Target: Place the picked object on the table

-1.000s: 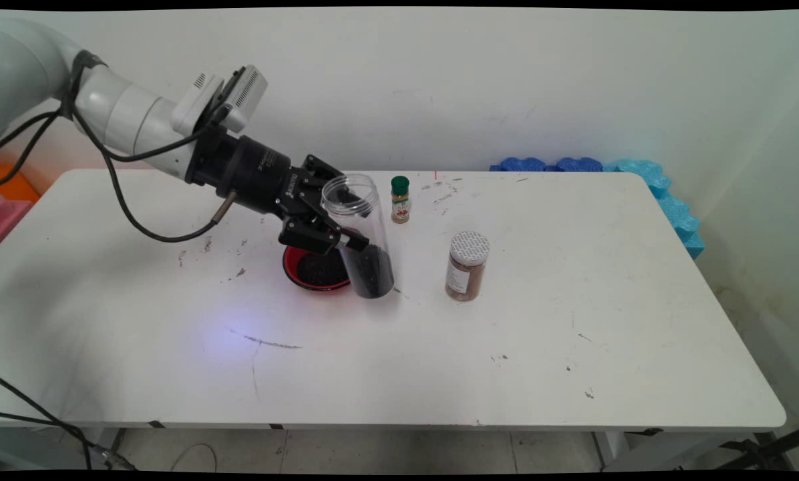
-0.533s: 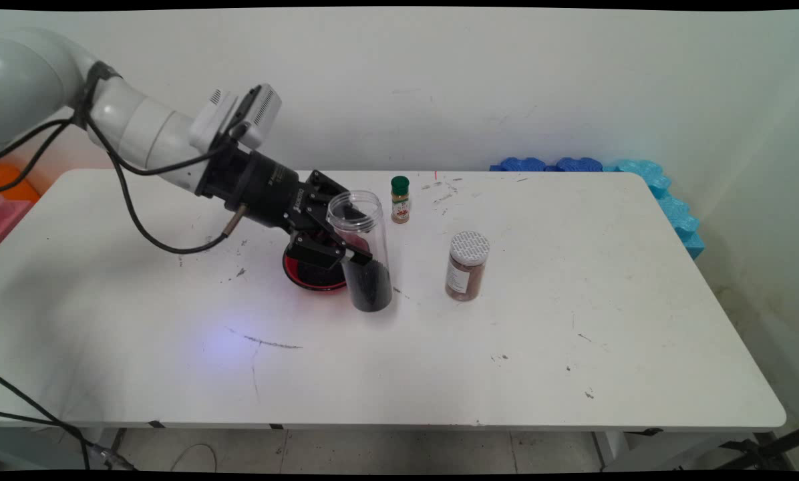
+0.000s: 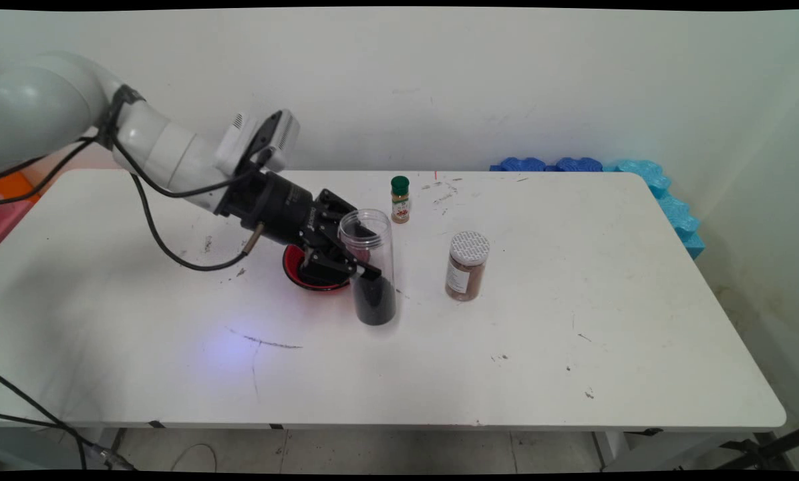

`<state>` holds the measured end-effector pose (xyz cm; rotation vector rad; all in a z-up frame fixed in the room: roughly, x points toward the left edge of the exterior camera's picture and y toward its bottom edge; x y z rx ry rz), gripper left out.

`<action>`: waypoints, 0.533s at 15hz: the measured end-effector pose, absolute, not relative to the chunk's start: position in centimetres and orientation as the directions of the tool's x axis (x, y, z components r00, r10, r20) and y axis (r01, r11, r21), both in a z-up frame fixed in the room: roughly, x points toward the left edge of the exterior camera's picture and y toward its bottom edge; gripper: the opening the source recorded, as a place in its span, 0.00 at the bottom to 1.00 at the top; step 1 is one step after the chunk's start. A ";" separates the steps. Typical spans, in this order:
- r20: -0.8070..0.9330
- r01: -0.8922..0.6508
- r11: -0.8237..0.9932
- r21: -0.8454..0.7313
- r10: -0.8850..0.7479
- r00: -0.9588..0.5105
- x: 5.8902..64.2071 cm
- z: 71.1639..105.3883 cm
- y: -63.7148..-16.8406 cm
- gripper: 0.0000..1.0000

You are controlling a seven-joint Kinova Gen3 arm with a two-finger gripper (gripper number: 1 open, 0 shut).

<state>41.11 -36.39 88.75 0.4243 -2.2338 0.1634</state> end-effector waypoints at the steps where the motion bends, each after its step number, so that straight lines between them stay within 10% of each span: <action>1: 0.764 -0.357 0.934 0.026 -0.249 -0.595 41.0 88.5 -36.4 0.00; 8: 0.750 -0.378 0.925 0.033 -0.273 -0.603 39.8 86.4 -36.5 0.00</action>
